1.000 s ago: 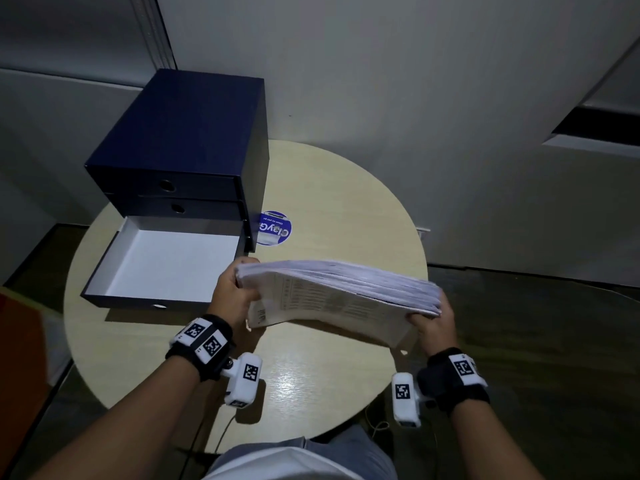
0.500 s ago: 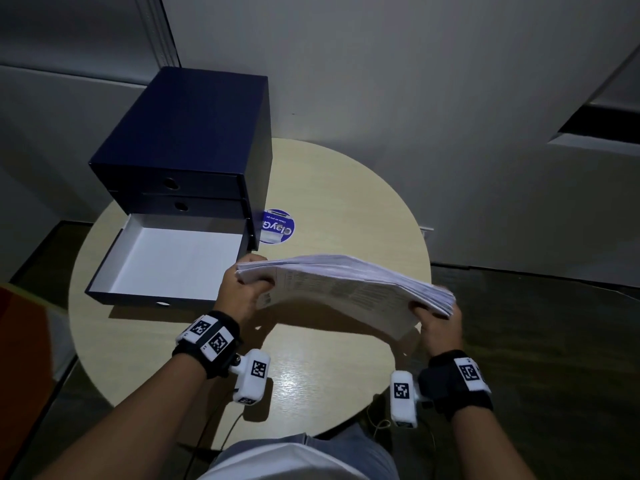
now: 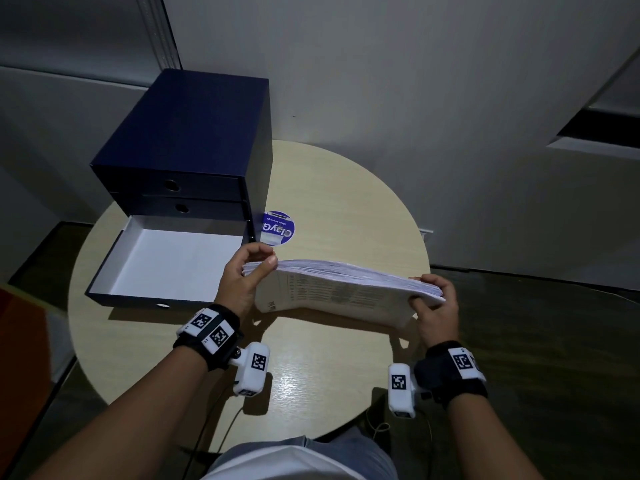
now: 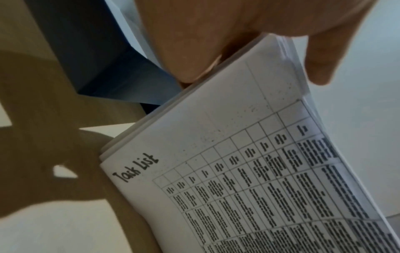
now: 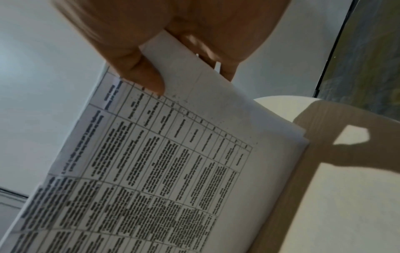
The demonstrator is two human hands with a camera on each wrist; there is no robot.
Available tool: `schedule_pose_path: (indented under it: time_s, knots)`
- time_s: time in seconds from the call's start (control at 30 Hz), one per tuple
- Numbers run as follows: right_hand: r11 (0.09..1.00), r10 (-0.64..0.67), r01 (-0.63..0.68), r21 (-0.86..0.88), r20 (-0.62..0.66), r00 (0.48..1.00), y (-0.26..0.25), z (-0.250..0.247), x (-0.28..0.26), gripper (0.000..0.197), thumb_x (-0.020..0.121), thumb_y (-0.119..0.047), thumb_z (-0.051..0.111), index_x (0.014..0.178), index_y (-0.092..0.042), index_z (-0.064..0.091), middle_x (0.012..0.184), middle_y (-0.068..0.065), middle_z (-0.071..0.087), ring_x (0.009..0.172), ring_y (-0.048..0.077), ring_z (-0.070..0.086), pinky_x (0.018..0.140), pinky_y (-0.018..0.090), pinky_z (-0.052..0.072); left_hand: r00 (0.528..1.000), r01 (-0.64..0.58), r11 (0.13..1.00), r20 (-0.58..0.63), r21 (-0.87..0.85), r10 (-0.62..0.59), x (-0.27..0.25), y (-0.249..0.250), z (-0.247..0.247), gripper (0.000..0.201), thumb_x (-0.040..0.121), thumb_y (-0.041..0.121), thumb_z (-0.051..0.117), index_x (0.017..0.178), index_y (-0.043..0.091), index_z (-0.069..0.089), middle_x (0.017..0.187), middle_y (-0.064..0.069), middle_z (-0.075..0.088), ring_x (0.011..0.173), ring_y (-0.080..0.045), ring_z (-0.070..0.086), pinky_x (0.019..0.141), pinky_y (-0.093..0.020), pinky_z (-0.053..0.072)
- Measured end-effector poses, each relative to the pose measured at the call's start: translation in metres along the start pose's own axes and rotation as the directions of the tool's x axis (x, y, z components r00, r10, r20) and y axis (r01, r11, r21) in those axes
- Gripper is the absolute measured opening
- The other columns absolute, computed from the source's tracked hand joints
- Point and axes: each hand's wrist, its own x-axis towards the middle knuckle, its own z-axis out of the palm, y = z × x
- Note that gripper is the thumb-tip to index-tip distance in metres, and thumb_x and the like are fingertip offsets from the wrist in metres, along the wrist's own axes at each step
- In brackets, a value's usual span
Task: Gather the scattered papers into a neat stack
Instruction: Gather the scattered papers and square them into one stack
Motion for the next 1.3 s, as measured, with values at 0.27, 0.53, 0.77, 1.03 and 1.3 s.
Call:
schedule_pose_path:
  time_s: [0.27,0.53,0.77,1.03,1.3]
  knots:
    - [0.983,0.019,-0.024,0.18,0.028,0.999,-0.007,0.003,-0.006,0.047,0.084,-0.009,0.068,0.125,-0.015,0.047,0.109,-0.007,0.057,0.096,0.011,0.056,0.073,0.03,0.048,0.996,0.0,1.0,-0.088,-0.002,-0.001,0.011,0.005,0.015,0.02,0.096,0.024,0.06,0.105,0.007,0.062,0.099,0.003,0.066,0.078,0.002,0.06,0.067,-0.019,0.047]
    - [0.995,0.061,-0.045,0.091,-0.18,0.982,-0.009,0.014,0.008,0.009,0.09,-0.022,0.064,0.084,-0.028,0.063,0.091,-0.004,0.061,0.087,0.02,0.056,0.071,0.032,0.045,0.987,0.003,1.0,-0.158,0.009,-0.002,0.016,0.007,0.016,0.019,0.097,0.026,0.058,0.097,0.01,0.068,0.101,-0.005,0.072,0.084,-0.014,0.062,0.072,-0.029,0.048]
    - [0.997,0.047,-0.034,0.066,-0.202,0.978,-0.018,0.017,0.007,0.008,0.094,-0.023,0.06,0.094,-0.016,0.064,0.089,-0.006,0.06,0.084,0.016,0.053,0.065,0.029,0.043,0.982,0.03,0.998,-0.188,0.053,-0.02,0.022,0.005,0.016,0.022,0.097,0.034,0.057,0.096,0.016,0.069,0.101,-0.003,0.072,0.089,-0.022,0.065,0.075,-0.038,0.052]
    - [0.974,0.117,-0.146,0.174,0.169,0.979,-0.028,-0.008,-0.014,0.057,0.085,0.006,0.061,0.129,-0.025,0.042,0.117,-0.002,0.051,0.101,0.02,0.055,0.056,0.022,0.055,0.988,0.085,0.991,0.138,-0.099,-0.071,0.008,-0.004,0.001,0.042,0.085,0.018,0.067,0.122,0.024,0.05,0.108,0.009,0.068,0.099,-0.012,0.066,0.073,-0.03,0.057]
    - [0.716,-0.366,0.41,-0.565,0.195,0.91,-0.064,0.014,-0.009,0.067,0.077,-0.018,0.069,0.135,-0.032,0.037,0.148,-0.003,0.036,0.141,0.015,0.027,0.117,0.051,0.027,0.98,-0.196,0.871,0.065,0.451,0.187,0.011,0.011,0.014,0.039,0.084,-0.011,0.061,0.112,0.015,0.065,0.106,-0.001,0.069,0.096,-0.02,0.064,0.081,-0.027,0.052]
